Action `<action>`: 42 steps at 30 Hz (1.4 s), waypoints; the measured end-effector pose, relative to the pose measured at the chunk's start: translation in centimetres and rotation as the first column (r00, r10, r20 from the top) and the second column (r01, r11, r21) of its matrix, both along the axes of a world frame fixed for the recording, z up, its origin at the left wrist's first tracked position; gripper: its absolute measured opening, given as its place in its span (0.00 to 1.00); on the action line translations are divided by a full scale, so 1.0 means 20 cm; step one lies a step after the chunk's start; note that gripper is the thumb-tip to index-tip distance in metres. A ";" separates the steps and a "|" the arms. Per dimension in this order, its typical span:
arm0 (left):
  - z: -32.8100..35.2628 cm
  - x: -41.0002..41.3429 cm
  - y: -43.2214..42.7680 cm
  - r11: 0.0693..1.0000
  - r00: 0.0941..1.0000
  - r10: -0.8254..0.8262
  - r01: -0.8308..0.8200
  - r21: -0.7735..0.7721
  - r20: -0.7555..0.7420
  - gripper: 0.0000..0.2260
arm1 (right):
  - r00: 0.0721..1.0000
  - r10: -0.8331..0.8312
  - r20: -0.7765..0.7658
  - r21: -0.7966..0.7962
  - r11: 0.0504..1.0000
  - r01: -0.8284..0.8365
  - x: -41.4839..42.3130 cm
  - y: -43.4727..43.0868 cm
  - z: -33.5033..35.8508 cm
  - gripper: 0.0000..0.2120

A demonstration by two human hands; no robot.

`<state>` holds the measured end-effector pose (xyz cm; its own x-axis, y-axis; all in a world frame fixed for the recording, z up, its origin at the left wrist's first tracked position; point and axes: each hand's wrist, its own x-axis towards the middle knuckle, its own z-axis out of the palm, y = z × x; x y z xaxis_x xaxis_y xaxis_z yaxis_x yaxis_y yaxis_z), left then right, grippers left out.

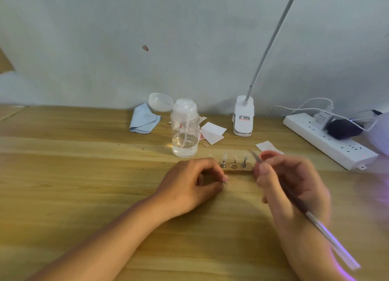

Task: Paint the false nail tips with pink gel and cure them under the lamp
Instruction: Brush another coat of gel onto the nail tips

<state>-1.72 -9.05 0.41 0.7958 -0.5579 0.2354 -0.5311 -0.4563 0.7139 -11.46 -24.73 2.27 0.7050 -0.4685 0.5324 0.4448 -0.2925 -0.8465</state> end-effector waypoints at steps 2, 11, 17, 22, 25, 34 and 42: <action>0.00 0.00 0.00 1.000 1.000 -0.001 0.001 -0.001 0.003 0.06 | 0.997 -0.031 0.075 -0.011 0.999 0.032 0.01 -0.03 0.02 0.04; -0.01 -0.01 0.00 0.998 1.000 -0.004 0.006 -0.056 0.021 0.11 | 0.976 -0.212 -0.055 -0.023 0.977 0.211 0.07 -0.26 -0.02 0.12; -0.02 0.01 0.00 0.996 1.000 0.000 -0.001 -0.089 -0.010 0.07 | 0.964 -0.182 -0.194 -0.131 0.979 0.158 0.09 -0.27 -0.05 0.11; -0.02 0.00 0.00 0.993 0.999 -0.018 0.013 -0.119 -0.039 0.07 | 0.960 -0.204 -0.191 -0.155 0.972 0.176 0.11 -0.28 -0.05 0.11; -0.02 0.00 0.00 0.993 0.999 -0.014 0.009 -0.119 -0.041 0.07 | 0.965 -0.193 -0.179 -0.150 0.974 0.167 0.11 -0.27 -0.05 0.11; -0.01 -0.01 0.00 0.998 1.000 0.015 -0.016 -0.066 -0.017 0.06 | 0.988 -0.155 -0.023 -0.180 0.972 0.149 0.06 -0.22 -0.02 0.08; -0.01 0.00 -0.01 0.998 0.999 0.032 -0.034 -0.062 -0.034 0.06 | 0.990 0.130 -0.050 0.059 0.990 -0.127 0.00 -0.04 -0.01 0.05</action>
